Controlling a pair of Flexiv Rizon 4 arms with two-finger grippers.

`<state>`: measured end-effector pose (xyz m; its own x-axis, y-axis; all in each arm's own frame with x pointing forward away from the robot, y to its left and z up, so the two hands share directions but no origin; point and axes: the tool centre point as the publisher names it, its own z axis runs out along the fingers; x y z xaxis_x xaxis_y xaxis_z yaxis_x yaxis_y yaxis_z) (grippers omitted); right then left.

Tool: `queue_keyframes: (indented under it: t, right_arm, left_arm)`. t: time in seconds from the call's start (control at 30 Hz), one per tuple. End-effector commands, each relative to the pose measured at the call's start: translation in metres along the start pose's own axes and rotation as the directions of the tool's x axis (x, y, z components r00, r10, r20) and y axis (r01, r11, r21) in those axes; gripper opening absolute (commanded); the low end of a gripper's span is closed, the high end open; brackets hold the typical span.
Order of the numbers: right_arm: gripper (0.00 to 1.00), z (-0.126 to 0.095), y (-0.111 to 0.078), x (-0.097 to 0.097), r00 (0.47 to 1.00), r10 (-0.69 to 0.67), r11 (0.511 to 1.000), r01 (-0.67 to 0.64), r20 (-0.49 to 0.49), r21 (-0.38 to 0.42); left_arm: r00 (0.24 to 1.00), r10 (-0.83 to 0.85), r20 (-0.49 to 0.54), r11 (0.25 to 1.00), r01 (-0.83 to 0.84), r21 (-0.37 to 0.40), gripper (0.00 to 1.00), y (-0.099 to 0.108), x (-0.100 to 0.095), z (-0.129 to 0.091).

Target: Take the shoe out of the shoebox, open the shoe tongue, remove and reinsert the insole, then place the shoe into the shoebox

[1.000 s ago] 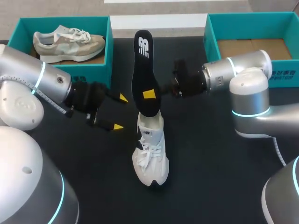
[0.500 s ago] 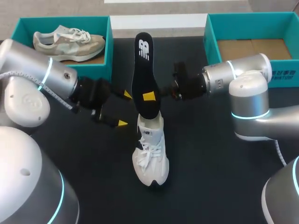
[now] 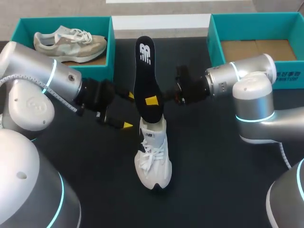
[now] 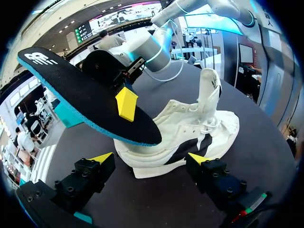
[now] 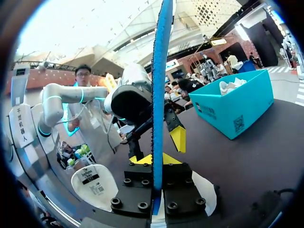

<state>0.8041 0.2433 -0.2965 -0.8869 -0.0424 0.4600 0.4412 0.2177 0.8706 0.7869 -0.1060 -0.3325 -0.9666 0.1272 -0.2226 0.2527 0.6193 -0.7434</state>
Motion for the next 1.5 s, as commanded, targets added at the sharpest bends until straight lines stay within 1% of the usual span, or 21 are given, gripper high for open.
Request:
queue_keyframes:
  t: [0.03,0.43,0.83,1.0,1.37,1.5]
  right_arm:
    - [0.0,0.001,-0.004,-0.002,1.0,0.002,1.0,-0.002,0.004,0.004]
    - [0.0,-0.004,-0.018,-0.004,0.999,0.021,1.0,-0.021,0.03,0.011]
    - [0.0,0.002,-0.025,-0.003,0.999,0.039,0.999,-0.039,0.02,-0.002]
    - [0.0,0.003,-0.031,-0.002,0.999,0.05,0.999,-0.05,0.02,-0.003]
    - [0.0,0.006,-0.045,0.002,0.995,0.096,0.995,-0.097,0.034,0.022]
    - [0.0,0.006,-0.051,0.005,0.993,0.108,0.994,-0.109,0.038,0.016]
  left_arm:
    - [1.0,-0.002,0.001,1.0,0.002,-0.005,1.0,0.001,0.001,0.001]
    - [1.0,-0.008,0.002,1.0,0.008,-0.011,1.0,0.003,0.002,-0.001]
    - [1.0,-0.009,0.011,1.0,0.009,-0.028,1.0,0.003,0.001,-0.001]
    - [1.0,-0.009,0.011,1.0,0.009,-0.028,1.0,0.003,0.001,-0.001]
    - [1.0,-0.009,0.011,1.0,0.009,-0.028,1.0,0.003,0.001,-0.001]
    - [1.0,-0.009,0.011,1.0,0.009,-0.028,1.0,0.003,0.001,-0.001]
